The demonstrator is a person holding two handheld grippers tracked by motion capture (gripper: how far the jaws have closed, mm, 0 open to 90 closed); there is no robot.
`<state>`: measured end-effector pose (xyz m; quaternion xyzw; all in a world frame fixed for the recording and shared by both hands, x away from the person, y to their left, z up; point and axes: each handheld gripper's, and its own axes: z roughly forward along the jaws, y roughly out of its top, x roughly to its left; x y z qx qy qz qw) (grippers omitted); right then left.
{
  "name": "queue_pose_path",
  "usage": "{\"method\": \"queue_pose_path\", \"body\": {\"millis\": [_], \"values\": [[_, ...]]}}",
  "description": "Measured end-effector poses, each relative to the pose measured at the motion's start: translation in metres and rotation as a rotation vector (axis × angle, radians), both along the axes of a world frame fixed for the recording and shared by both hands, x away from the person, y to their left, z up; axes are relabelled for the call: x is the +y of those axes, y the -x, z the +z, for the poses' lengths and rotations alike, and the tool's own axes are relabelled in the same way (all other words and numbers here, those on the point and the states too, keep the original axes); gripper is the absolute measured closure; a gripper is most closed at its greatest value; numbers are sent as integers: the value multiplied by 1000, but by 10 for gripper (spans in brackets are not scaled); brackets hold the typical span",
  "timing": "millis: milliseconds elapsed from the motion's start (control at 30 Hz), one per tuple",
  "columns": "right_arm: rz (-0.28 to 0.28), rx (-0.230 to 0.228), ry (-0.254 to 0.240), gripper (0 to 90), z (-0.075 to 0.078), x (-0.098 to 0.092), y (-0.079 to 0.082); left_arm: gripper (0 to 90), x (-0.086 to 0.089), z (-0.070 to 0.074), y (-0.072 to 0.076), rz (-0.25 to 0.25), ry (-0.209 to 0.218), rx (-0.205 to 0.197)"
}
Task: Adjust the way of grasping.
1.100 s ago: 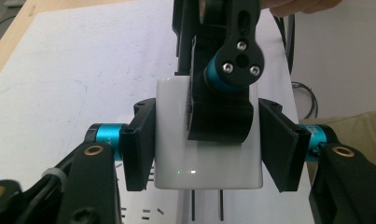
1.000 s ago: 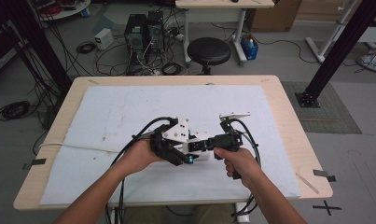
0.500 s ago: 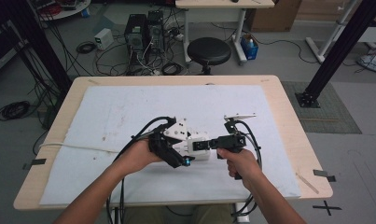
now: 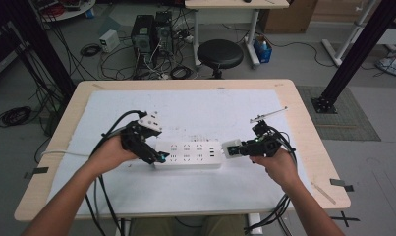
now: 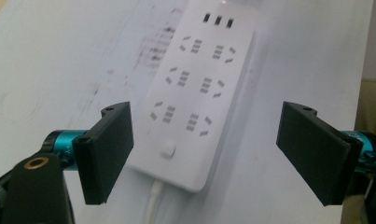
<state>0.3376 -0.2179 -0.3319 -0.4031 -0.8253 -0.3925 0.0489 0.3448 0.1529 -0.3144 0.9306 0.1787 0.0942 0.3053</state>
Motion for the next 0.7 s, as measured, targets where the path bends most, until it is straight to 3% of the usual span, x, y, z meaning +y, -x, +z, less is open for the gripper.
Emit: {"method": "queue_pose_path", "body": {"millis": [67,100,233,267,467,600,667,700], "values": [[19,-26,45,620,9,-4,0,188,6,1,-1,25,-10,12],[28,-43,75,619,13,-6,0,188,19,6,-3,56,-56,13],[68,-117,199,619,26,-15,-1,188,35,12,-6,81,-98,34],[77,-132,237,619,28,-17,-1,188,43,14,-6,90,-129,36],[134,-169,426,619,37,-27,-5,188,58,14,-4,81,-160,31],[149,-174,455,619,38,-28,-5,188,62,14,-4,102,-167,37],[194,-192,578,618,40,-30,-4,188,67,15,-4,124,-176,24],[200,-186,590,618,40,-30,-3,188,68,15,-4,129,-180,17]]}}
